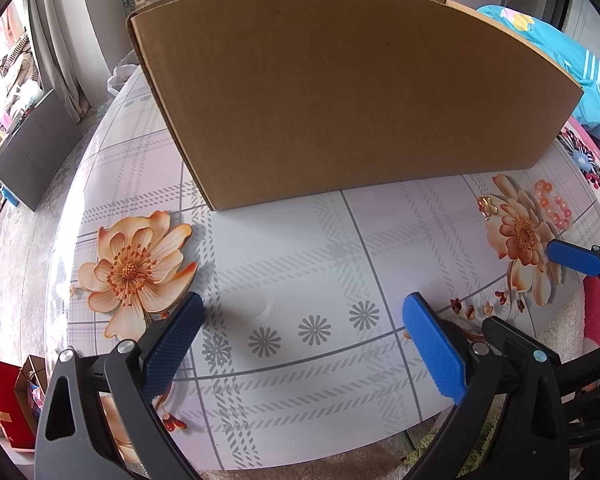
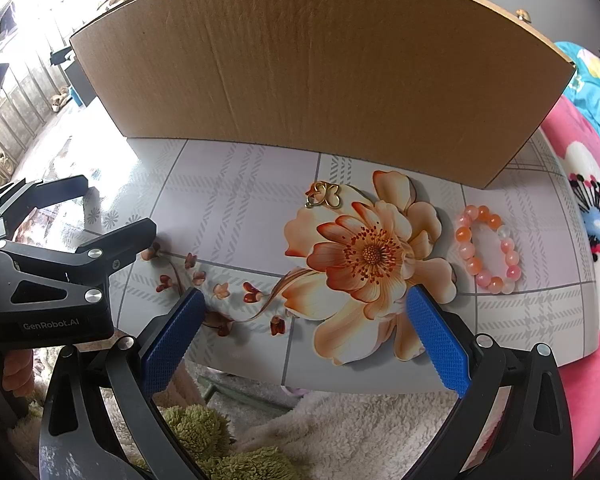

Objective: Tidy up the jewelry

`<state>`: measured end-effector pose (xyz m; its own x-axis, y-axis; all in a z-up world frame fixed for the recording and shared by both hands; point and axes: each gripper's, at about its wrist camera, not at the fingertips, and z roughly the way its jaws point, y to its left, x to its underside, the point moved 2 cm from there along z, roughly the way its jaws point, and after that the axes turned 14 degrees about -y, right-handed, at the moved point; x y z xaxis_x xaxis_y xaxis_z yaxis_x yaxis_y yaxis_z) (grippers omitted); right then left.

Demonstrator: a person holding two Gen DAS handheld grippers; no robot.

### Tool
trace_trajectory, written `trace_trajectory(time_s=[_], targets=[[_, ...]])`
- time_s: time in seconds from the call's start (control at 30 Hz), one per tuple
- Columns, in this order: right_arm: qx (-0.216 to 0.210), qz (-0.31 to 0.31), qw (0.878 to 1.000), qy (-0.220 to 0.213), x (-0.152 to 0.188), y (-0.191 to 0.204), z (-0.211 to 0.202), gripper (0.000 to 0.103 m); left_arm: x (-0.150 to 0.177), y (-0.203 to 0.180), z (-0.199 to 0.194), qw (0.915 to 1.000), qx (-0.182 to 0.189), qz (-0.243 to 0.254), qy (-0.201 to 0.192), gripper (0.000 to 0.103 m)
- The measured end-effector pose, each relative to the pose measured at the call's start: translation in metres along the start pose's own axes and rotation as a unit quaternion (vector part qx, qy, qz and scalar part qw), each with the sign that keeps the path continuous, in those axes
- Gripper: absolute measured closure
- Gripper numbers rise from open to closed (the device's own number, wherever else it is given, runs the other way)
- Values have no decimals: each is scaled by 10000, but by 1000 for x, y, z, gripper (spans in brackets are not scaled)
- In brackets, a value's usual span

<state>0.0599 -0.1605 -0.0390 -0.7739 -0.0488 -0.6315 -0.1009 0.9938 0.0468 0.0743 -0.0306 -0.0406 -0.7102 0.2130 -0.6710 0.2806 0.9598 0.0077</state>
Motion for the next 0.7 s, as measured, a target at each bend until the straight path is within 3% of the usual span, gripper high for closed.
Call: trace_trajectory(time_s=[0.7], targets=[[14,8,10000,35,0,2,0,6,0,0,0,10000,-1,-7,-4,6]])
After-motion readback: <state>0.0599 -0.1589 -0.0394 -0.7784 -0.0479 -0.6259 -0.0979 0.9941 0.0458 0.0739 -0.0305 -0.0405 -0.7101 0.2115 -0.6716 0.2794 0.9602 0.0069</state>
